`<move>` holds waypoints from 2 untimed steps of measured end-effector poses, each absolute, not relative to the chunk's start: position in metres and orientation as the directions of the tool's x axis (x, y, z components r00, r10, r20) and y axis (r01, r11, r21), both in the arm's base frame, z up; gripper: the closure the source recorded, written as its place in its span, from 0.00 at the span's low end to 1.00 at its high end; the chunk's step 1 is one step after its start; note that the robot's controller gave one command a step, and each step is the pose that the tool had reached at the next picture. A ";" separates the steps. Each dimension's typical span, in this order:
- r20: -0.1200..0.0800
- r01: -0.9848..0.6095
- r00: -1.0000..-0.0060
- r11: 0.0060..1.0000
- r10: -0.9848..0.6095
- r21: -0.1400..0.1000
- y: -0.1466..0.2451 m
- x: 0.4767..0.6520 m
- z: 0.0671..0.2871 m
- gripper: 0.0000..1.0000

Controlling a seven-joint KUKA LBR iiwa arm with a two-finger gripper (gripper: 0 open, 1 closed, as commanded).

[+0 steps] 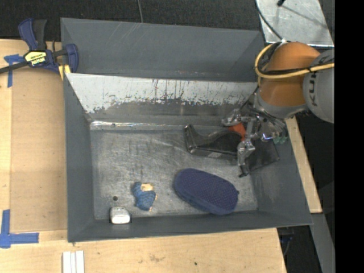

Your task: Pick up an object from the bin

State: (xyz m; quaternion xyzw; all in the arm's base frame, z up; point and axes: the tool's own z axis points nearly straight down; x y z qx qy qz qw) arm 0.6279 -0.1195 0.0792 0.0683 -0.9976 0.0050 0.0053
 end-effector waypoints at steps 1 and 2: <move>0.010 -0.134 -0.991 0.991 -0.134 -0.008 -0.120 0.628 0.081 1.00; -0.003 -0.401 -0.916 0.916 -0.401 -0.003 -0.117 0.610 0.206 1.00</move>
Offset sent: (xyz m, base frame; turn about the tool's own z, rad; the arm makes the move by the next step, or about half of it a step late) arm 0.0000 0.0000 0.0000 0.0000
